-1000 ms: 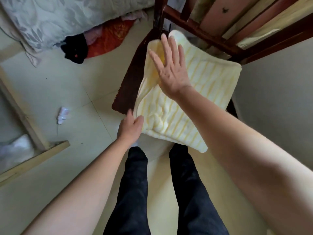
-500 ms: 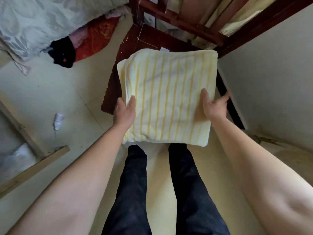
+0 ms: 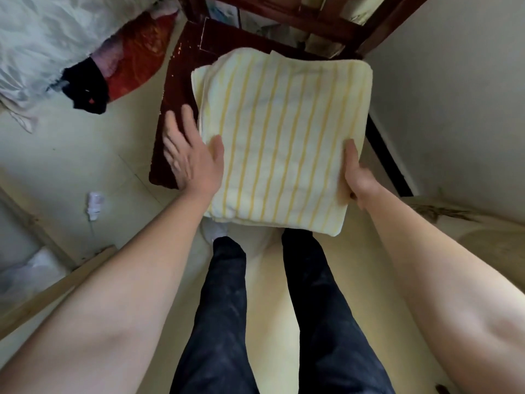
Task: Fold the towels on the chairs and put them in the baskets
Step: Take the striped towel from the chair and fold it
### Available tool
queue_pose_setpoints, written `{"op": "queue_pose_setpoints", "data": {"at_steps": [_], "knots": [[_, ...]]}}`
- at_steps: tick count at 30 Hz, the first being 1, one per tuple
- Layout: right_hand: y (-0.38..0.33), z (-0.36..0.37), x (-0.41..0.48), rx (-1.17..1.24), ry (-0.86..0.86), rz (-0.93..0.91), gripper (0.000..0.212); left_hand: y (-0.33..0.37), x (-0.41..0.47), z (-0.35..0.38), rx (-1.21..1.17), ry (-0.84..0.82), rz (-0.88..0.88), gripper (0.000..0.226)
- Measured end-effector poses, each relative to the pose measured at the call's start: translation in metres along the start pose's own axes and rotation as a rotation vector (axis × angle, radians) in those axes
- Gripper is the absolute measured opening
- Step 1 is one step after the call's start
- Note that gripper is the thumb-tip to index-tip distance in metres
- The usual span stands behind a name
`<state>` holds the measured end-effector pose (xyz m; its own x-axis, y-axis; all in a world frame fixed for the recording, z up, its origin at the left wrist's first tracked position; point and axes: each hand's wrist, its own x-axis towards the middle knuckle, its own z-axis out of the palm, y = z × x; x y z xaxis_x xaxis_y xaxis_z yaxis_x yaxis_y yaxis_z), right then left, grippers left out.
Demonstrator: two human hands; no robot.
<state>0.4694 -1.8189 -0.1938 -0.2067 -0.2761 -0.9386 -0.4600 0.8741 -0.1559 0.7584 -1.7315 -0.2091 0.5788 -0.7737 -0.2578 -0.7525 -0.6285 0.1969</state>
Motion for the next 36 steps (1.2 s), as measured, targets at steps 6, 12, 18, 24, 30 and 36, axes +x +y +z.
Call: {"op": "queue_pose_setpoints", "data": {"at_steps": [6,12,18,24,30,36], "knots": [[0.018,-0.027,-0.017,0.022,-0.173,-0.158,0.088,0.010,-0.001,0.015,-0.067,-0.508,0.190,0.068],[-0.024,0.007,-0.070,-0.264,0.355,-0.456,0.076,0.000,0.027,-0.010,-0.516,-0.416,-0.119,0.067],[-0.059,0.091,-0.126,-0.744,0.586,-0.668,0.086,-0.051,0.035,-0.042,-0.927,-0.541,-0.582,0.049],[-0.063,0.179,-0.133,-0.836,0.025,-0.895,0.093,-0.089,0.044,-0.057,-1.090,-0.504,-0.737,0.029],[-0.052,0.221,-0.097,-0.487,-0.492,-0.658,0.051,-0.106,0.048,-0.061,-0.877,-0.290,-0.653,0.029],[-0.046,0.214,-0.087,-0.515,-0.464,-0.801,0.042,-0.062,0.068,-0.071,-0.663,-0.165,-0.218,0.087]]}}
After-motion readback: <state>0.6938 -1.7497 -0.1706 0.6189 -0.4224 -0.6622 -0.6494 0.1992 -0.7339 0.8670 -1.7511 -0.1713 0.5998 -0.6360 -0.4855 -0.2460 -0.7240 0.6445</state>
